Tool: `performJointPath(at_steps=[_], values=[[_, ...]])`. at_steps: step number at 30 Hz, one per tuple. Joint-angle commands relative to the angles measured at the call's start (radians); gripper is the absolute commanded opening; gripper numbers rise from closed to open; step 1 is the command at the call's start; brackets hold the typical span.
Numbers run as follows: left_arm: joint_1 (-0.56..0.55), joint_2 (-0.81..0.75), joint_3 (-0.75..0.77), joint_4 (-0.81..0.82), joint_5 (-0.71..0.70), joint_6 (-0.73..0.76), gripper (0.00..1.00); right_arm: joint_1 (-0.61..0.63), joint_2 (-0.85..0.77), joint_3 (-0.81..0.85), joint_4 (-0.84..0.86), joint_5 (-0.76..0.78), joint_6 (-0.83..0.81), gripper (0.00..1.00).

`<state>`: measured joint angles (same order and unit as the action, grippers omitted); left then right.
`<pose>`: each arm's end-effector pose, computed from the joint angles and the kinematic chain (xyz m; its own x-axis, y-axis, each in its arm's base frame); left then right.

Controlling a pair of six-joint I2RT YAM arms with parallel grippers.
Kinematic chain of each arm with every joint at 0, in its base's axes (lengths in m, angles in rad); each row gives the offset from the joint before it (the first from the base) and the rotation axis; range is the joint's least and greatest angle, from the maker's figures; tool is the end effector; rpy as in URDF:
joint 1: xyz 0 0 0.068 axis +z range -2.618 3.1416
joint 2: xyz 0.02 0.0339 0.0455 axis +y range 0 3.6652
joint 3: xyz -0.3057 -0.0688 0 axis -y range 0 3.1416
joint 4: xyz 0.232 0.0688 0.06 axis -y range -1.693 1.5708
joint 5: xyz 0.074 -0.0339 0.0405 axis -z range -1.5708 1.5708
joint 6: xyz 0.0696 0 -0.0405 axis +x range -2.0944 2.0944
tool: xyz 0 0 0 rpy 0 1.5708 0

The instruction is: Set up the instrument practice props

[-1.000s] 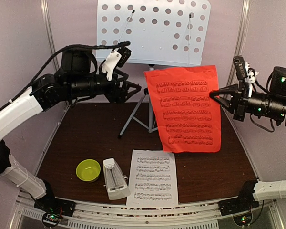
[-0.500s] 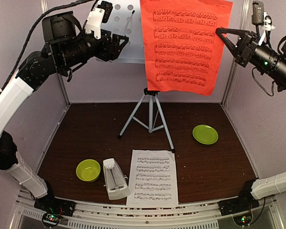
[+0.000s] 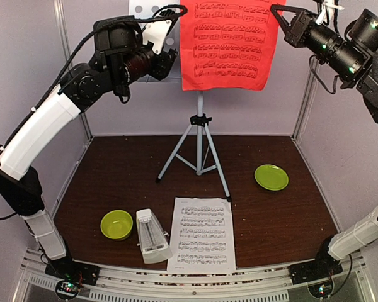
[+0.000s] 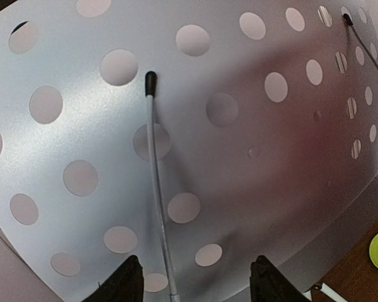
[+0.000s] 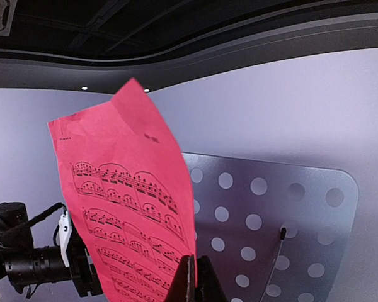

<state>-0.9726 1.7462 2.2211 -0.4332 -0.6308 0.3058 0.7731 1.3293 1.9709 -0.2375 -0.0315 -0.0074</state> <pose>0.2492 -0.2928 0.5794 0.1234 0.2507 -0.9602 0.3128 0.9084 0.2773 0.1623 0.1614 0.6537 0.2867 0.2694 -0.9193 -0.7166 0.6972 -0.0192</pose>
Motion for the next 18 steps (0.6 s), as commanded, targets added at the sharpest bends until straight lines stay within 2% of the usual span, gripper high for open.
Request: performJointPath(at_steps=[1, 7, 11, 15, 18], values=[[0.004, 0.014, 0.061, 0.074, -0.052, 0.073, 0.59, -0.012, 0.047, 0.088, 0.034, 0.086, 0.037, 0.00], [0.026, 0.034, 0.096, 0.054, -0.019, 0.070, 0.48, -0.016, 0.091, 0.140, 0.028, 0.158, 0.052, 0.00], [0.035, 0.065, 0.145, -0.004, -0.011, 0.065, 0.35, -0.023, 0.100, 0.132, 0.042, 0.162, 0.070, 0.00], [0.037, 0.056, 0.139, 0.009, -0.007, 0.060, 0.21, -0.023, 0.100, 0.114, 0.056, 0.169, 0.086, 0.00], [0.037, 0.055, 0.134, 0.021, 0.006, 0.059, 0.14, -0.024, 0.100, 0.106, 0.058, 0.178, 0.097, 0.00]])
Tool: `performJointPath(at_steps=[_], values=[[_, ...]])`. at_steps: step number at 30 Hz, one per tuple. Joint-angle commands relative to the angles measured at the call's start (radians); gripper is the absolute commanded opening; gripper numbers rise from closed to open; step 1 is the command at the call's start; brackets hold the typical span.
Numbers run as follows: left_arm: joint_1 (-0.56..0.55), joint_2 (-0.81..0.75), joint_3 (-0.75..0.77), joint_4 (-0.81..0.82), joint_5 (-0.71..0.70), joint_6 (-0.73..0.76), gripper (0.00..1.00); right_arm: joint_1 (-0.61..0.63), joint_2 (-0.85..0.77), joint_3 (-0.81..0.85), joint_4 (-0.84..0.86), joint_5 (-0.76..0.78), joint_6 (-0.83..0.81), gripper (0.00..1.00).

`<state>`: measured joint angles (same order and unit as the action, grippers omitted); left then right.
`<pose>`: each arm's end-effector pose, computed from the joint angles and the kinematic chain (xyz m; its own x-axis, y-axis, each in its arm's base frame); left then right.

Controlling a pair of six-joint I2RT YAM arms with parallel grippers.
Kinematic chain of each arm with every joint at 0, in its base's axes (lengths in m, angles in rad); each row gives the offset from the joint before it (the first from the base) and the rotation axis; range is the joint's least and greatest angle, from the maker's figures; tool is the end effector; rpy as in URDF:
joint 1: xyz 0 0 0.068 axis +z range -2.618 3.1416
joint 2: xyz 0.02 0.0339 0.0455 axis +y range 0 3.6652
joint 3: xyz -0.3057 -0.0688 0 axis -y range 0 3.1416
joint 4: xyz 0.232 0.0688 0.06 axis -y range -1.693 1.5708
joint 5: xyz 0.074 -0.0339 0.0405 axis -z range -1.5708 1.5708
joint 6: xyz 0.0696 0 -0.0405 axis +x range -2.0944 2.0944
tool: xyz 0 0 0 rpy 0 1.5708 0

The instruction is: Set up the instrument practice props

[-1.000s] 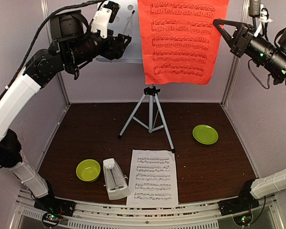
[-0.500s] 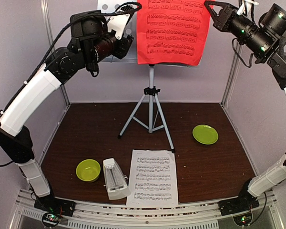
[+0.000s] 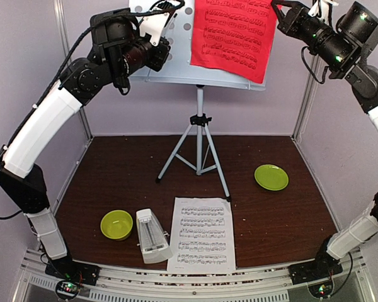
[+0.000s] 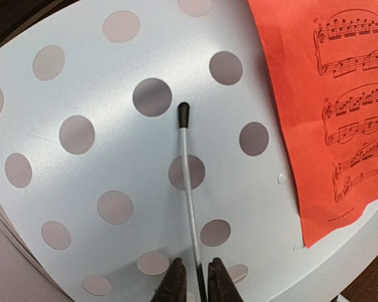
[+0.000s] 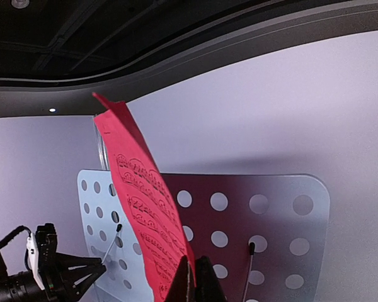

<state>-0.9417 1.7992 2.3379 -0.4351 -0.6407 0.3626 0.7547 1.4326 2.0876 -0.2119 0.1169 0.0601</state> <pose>0.2612 -0.2882 0.5952 0.1627 0.2597 -0.9519 0.2574 0.9202 0.2950 0.1911 0.1685 0.6666 0.2755 0.3410 -0.8988 -0.6213 0.7766 0.1042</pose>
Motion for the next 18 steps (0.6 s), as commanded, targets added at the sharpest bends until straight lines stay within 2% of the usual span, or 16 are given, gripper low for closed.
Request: performJointPath(at_steps=[1, 5, 11, 18], values=[[0.006, 0.000, 0.016, 0.029, 0.020, 0.002, 0.11, -0.006, -0.003, -0.013, 0.032, 0.032, 0.032, 0.00], [0.005, -0.018, -0.020, 0.078, 0.016, 0.008, 0.01, -0.006, -0.007, -0.017, 0.044, 0.036, 0.045, 0.00], [0.004, -0.103, -0.197, 0.277, 0.022, 0.042, 0.00, -0.006, -0.001, -0.052, 0.051, 0.033, 0.063, 0.00], [0.010, -0.176, -0.366, 0.466, 0.098, 0.071, 0.00, -0.006, 0.018, -0.057, 0.084, 0.018, 0.077, 0.00]])
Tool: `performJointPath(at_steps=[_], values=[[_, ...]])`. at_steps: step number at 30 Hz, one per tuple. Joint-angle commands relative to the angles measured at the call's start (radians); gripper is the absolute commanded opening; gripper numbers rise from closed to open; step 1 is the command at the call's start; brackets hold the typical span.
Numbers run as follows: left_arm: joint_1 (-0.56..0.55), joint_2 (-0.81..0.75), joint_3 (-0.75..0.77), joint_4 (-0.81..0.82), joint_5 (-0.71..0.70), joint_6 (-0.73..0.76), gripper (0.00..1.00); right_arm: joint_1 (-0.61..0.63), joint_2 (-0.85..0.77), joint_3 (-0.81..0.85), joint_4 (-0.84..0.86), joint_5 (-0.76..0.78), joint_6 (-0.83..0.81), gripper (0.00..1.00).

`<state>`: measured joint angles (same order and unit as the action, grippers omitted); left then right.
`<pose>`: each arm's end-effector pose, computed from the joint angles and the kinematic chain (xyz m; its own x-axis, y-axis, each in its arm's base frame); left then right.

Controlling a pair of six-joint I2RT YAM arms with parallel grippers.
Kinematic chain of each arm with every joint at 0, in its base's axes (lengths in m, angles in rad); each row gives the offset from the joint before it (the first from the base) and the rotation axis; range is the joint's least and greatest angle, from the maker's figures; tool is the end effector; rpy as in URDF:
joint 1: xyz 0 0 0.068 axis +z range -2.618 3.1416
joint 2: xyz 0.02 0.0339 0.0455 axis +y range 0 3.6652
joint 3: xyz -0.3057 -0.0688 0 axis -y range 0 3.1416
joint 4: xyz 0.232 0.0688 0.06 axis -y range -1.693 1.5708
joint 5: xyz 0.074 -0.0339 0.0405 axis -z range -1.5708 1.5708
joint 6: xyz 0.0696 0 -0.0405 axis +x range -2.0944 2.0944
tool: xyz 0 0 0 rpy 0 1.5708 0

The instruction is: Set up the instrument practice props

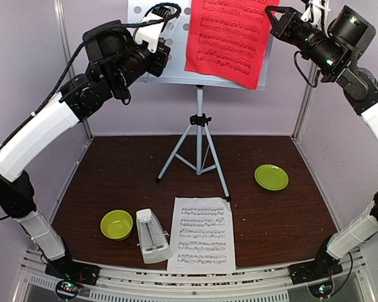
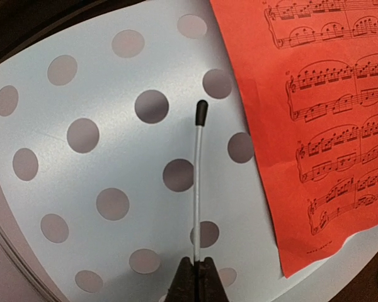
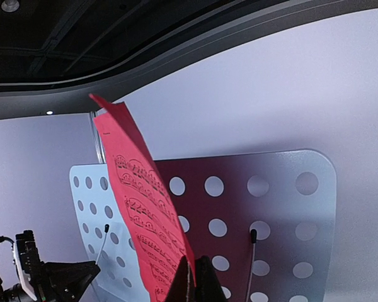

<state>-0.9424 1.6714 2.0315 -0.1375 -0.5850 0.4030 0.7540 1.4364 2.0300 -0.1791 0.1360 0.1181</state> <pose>0.2518 -0.2811 0.5847 0.2597 0.1988 -0.9450 0.2783 0.9217 0.2704 0.2023 0.1770 0.6535 0.2223 0.3689 -0.9025 -0.6183 0.7691 0.1621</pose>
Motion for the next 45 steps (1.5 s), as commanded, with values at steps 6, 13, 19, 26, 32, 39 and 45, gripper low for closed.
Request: performJointPath(at_steps=[6, 13, 19, 26, 32, 39, 45], values=[[0.026, -0.069, -0.111, 0.207, 0.110, 0.024, 0.00, -0.005, 0.068, 0.058, 0.075, -0.053, 0.020, 0.00], [0.034, -0.075, -0.124, 0.206, 0.154, 0.014, 0.00, -0.027, 0.142, 0.138, 0.089, -0.138, -0.006, 0.00], [0.035, -0.079, -0.139, 0.214, 0.182, -0.002, 0.00, -0.058, 0.208, 0.209, 0.101, -0.235, 0.000, 0.00], [0.036, -0.069, -0.141, 0.225, 0.190, -0.009, 0.00, -0.087, 0.274, 0.276, 0.126, -0.332, 0.059, 0.00], [0.037, -0.065, -0.140, 0.224, 0.195, -0.005, 0.00, -0.087, 0.335, 0.323, 0.150, -0.365, 0.114, 0.00], [0.046, -0.057, -0.131, 0.222, 0.216, -0.012, 0.00, -0.088, 0.391, 0.363, 0.180, -0.378, 0.137, 0.00], [0.051, -0.047, -0.133, 0.232, 0.234, -0.018, 0.00, -0.088, 0.432, 0.407, 0.189, -0.403, 0.133, 0.00]])
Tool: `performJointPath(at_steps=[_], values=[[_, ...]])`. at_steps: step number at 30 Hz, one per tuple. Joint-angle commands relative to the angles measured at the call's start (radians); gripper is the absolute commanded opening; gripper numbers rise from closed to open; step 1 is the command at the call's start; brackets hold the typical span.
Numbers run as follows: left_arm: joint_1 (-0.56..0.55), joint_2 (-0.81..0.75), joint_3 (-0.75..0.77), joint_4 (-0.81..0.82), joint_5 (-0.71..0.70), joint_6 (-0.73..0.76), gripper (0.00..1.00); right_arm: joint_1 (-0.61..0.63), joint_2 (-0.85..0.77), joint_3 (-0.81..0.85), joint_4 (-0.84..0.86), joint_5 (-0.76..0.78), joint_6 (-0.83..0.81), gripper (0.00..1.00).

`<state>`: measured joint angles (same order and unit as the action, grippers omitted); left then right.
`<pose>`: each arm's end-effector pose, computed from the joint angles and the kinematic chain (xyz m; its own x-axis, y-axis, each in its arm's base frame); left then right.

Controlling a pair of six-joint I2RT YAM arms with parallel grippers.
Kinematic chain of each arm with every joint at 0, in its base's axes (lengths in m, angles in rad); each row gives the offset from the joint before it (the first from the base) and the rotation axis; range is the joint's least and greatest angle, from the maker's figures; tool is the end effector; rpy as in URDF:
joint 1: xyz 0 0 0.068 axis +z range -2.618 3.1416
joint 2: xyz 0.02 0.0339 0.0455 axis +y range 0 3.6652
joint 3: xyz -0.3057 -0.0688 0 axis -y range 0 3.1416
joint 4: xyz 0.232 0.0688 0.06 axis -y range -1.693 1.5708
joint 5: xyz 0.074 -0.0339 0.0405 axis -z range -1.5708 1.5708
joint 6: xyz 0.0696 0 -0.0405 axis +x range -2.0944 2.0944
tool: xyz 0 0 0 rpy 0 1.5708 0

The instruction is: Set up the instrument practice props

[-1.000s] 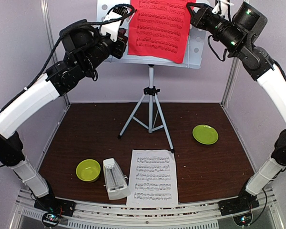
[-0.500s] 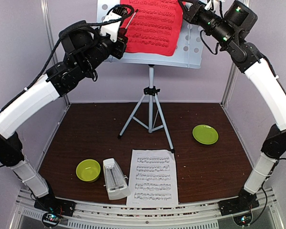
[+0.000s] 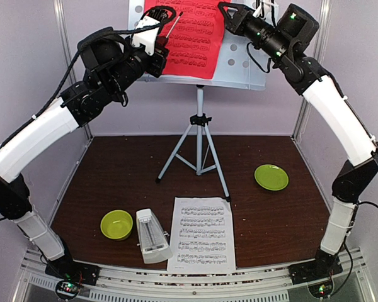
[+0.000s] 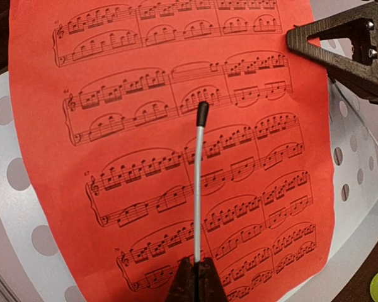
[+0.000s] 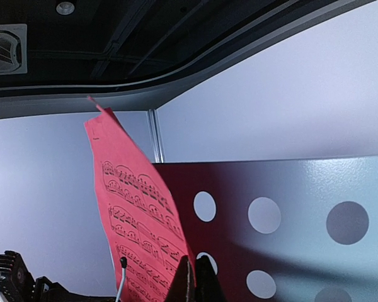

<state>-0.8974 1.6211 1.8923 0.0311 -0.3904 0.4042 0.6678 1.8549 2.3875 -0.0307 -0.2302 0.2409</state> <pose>0.2545 -0.2765 0.5800 0.3659 0.1245 -0.9223 0.3833 0.8829 0.2713 0.3037 0.2598 0.6446 0.1855 0.4421 -0.8775 -0.8282 0.5510 0.1026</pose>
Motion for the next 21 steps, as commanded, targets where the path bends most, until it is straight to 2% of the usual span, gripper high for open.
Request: performJointPath(at_steps=[1, 21], values=[[0.006, 0.004, 0.004, 0.065, 0.041, -0.020, 0.00, -0.001, 0.018, 0.051, 0.042, -0.043, 0.007, 0.00], [0.009, 0.007, 0.001, 0.066, 0.073, -0.009, 0.00, 0.037, 0.096, 0.096, 0.069, -0.075, -0.066, 0.00]])
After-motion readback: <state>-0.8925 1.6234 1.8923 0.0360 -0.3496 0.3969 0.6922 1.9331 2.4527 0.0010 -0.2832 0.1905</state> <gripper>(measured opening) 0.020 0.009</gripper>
